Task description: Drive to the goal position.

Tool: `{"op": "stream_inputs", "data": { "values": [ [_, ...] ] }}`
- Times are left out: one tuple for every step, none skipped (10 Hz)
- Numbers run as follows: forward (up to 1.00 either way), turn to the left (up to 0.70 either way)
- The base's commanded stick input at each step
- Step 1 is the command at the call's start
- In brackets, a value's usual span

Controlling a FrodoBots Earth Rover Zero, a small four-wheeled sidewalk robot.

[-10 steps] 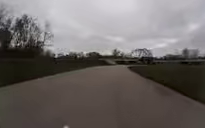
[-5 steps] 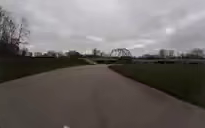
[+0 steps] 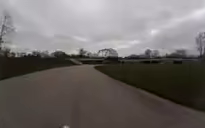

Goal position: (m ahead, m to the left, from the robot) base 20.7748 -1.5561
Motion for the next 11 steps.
{"op": "stream_inputs", "data": {
  "values": [
    [1.0,0.09],
    [1.0,0.13],
    [1.0,0.18],
    [1.0,0.22],
    [1.0,0.26],
    [1.0,0.31],
    [1.0,0.35],
    [1.0,0.39],
    [1.0,0.4],
    [1.0,0.4],
    [1.0,0.4]
  ]
}}
